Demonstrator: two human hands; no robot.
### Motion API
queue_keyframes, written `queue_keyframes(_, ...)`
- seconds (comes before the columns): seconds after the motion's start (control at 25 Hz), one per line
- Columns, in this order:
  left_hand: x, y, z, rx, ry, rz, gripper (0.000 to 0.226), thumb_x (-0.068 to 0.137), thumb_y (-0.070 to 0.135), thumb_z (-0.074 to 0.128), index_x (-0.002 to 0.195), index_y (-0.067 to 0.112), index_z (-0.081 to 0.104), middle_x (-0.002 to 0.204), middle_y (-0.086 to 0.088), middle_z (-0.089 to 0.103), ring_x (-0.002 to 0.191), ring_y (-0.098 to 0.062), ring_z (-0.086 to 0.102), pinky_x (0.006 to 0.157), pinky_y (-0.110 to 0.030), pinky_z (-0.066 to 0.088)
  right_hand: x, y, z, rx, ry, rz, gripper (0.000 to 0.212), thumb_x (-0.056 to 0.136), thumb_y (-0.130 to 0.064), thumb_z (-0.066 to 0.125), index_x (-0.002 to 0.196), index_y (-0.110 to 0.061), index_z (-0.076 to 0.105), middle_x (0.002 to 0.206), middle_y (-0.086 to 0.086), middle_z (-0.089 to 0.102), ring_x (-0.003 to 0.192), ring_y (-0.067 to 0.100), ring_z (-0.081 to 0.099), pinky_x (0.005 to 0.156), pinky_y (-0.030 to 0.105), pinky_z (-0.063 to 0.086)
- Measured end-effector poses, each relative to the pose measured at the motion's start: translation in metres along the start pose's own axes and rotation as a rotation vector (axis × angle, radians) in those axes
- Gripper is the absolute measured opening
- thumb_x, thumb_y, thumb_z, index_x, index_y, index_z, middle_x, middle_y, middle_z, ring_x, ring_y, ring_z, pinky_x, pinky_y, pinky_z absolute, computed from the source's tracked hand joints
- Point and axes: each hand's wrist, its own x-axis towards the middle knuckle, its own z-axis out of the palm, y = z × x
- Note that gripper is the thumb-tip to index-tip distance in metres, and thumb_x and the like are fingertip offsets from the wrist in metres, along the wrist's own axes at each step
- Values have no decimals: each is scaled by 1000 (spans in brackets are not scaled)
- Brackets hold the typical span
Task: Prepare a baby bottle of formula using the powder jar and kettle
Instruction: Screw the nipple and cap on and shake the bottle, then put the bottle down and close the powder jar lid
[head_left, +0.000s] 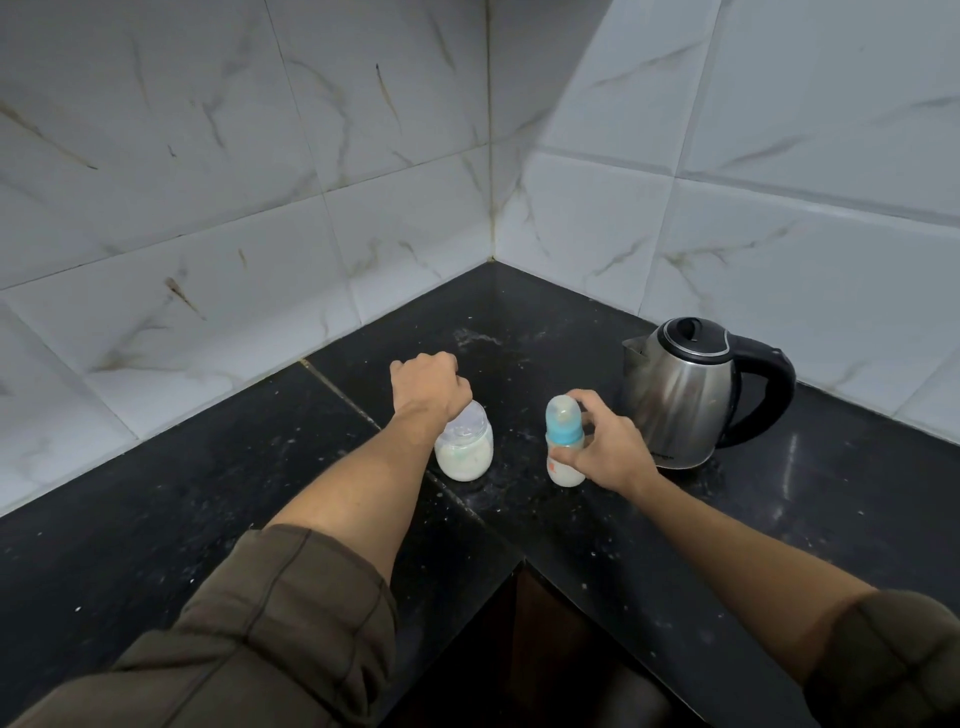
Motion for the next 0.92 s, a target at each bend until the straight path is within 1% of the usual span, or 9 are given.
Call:
queue_keyframes(0.12,-3,-5,3,10,-18,-14,26,99,30,52,110,20,72,84,-1,71,82,-22,67,99,-45,44,0,6,5,-26,-16,8,69,76,-28,92,125,-39,44,120,-4,67,107,23,67,93,41,56)
queue_keyframes(0.24,-4,-11,5,14,-29,-23,26,99,30,52,112,20,72,85,-1,72,81,-21,65,100,-45,43,2,8,5,-35,-41,33,72,76,-29,93,120,-40,38,124,-3,65,107,21,65,94,42,57)
queue_keyframes(0.32,-4,-13,5,12,-30,-28,26,99,30,52,112,20,72,85,-1,71,79,-20,63,101,-45,43,4,10,1,-61,-85,64,76,74,-37,94,123,-37,36,129,-2,64,107,21,65,97,45,58)
queue_keyframes(0.4,-2,-16,4,1,-24,-32,26,100,31,53,113,20,72,85,-1,71,80,-20,63,103,-46,43,4,6,-7,-95,-89,62,84,73,-55,89,136,-35,37,130,-8,62,109,18,66,96,46,58)
queue_keyframes(0.52,2,-23,1,-10,-15,-48,26,100,32,53,114,20,71,89,-2,73,84,-22,66,103,-46,43,10,-18,-20,-123,125,-38,83,80,-72,67,148,-33,40,122,-15,60,100,10,65,85,37,57)
queue_keyframes(0.64,7,-31,0,-10,-12,-57,29,100,31,51,119,21,71,93,-3,75,92,-26,69,105,-47,42,37,-56,-25,-139,301,-149,53,90,-56,64,134,-29,56,105,-12,62,84,12,63,76,34,53)
queue_keyframes(0.76,12,-42,0,-33,-33,-66,33,101,33,51,128,24,68,100,-3,76,99,-25,70,108,-47,42,75,-99,-12,-194,98,-166,36,93,-42,68,125,-24,65,105,-7,67,93,18,67,79,34,53)
queue_keyframes(0.84,16,-50,3,-45,-44,-77,34,102,34,52,131,25,66,103,-2,76,100,-24,69,108,-47,42,98,-118,5,-273,-84,-145,37,93,-38,71,127,-23,67,114,-3,70,103,20,67,87,36,56)
queue_keyframes(0.92,23,-59,6,-46,-50,-86,34,101,34,52,131,25,66,103,-1,76,100,-24,69,105,-46,42,119,-129,24,-349,-172,-114,40,92,-34,73,130,-22,67,122,1,71,106,22,67,89,37,56)
